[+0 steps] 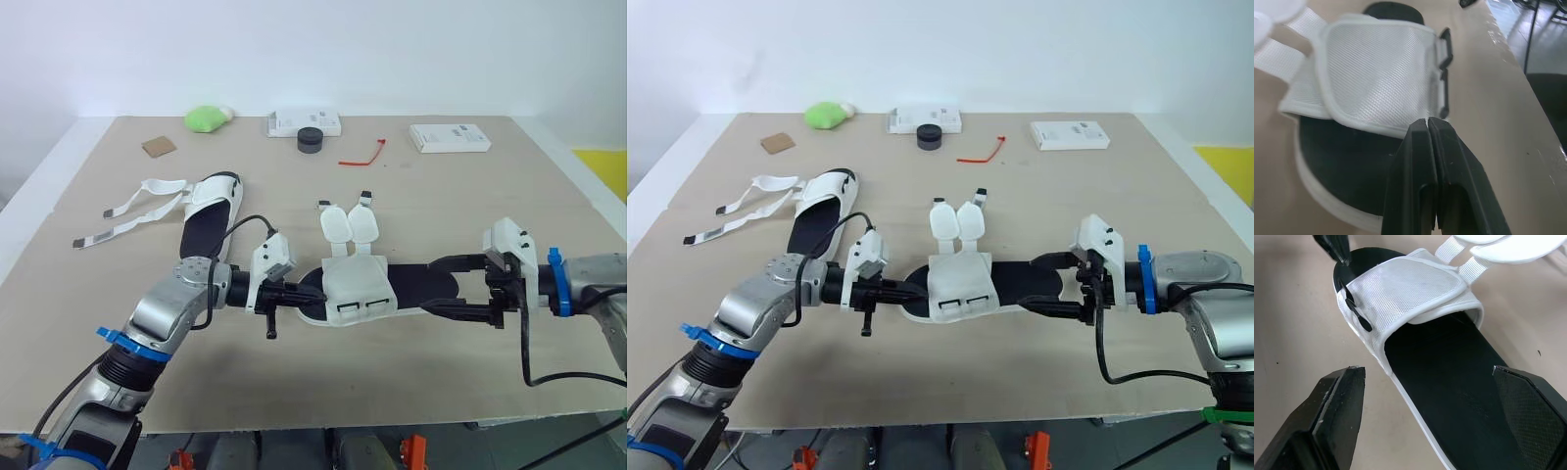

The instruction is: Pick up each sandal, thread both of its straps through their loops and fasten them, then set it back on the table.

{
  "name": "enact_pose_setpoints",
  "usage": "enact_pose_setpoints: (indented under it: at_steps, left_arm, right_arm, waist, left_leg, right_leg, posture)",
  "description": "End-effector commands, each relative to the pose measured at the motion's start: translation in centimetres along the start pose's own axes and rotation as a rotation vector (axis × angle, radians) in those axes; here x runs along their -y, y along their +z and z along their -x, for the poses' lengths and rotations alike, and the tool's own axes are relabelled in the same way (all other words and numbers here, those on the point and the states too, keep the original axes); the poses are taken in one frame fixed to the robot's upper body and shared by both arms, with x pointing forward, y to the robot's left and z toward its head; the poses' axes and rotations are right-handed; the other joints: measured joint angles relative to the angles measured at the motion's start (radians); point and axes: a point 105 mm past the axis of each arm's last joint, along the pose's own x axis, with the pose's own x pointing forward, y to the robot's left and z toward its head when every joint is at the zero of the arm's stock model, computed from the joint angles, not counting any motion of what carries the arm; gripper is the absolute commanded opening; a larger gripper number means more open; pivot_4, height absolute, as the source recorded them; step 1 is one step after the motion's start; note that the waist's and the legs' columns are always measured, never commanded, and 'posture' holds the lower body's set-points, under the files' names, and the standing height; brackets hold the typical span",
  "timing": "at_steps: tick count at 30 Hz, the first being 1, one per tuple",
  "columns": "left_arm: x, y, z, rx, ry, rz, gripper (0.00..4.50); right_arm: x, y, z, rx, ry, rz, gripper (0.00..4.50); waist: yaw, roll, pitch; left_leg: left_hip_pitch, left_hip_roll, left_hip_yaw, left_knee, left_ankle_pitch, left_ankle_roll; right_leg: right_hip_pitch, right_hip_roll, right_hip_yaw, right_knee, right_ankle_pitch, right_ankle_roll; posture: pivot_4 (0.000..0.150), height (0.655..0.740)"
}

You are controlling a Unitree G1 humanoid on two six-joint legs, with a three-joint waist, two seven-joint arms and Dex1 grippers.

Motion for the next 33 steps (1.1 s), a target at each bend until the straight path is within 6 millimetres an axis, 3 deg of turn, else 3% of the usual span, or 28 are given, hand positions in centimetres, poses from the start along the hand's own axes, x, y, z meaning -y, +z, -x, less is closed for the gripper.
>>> enact_pose_setpoints:
  at_steps: [1,11,15,22,28,33]
  left_arm:
    - [-0.6,0.4,0.0,-0.014,0.032,-0.039,0.06]
    - [-2.4,0.6,-0.3,-0.016,0.117,-0.060,0.06]
    - [-2.3,0.6,-0.6,-0.018,0.112,-0.069,0.06]
    - [-1.8,-1.4,-0.5,-0.115,0.096,-0.129,0.06]
    - [-1.7,-1.2,-1.1,-0.105,0.088,-0.133,0.06]
    - [-1.8,-2.2,-1.4,-0.129,0.085,-0.135,0.06]
  right_arm:
    - [-0.2,1.1,0.9,0.014,-0.022,0.042,4.50]
    - [-0.4,1.1,0.7,0.017,-0.029,0.031,4.50]
    - [-0.4,1.2,0.6,0.019,-0.031,0.030,4.50]
    - [-0.3,1.4,0.7,0.022,-0.042,0.033,4.50]
    - [-0.4,1.4,0.8,0.019,-0.045,0.028,4.50]
    - [-0.6,1.4,1.0,0.021,-0.059,0.022,4.50]
  waist:
    - [0.000,0.000,0.000]
    - [0.000,0.000,0.000]
    - [0.000,0.000,0.000]
    - [0.000,0.000,0.000]
    - [0.000,0.000,0.000]
    - [0.001,0.000,0.000]
  left_leg:
    - [0.000,0.000,0.000,0.000,0.000,0.000]
    - [0.000,0.000,0.001,0.002,0.000,0.000]
    - [0.000,0.000,0.001,0.002,0.000,0.000]
    - [0.000,0.000,0.001,0.002,0.000,0.000]
    - [0.000,0.000,0.001,0.002,0.000,0.000]
    - [0.000,0.000,0.001,0.002,0.000,0.000]
  right_leg:
    - [0.000,0.000,0.000,0.000,0.000,0.000]
    - [0.000,0.000,0.001,0.000,0.000,-0.001]
    - [0.000,0.000,0.001,0.000,0.001,0.000]
    - [0.000,0.000,0.002,0.000,0.001,0.000]
    - [0.001,0.000,0.002,0.000,0.001,0.000]
    - [0.001,0.000,0.002,0.000,0.000,0.000]
  posture:
    - [0.150,0.7400]
    - [0.150,0.7400]
    - [0.150,0.7400]
    - [0.150,0.7400]
    - [0.150,0.7400]
    - [0.150,0.7400]
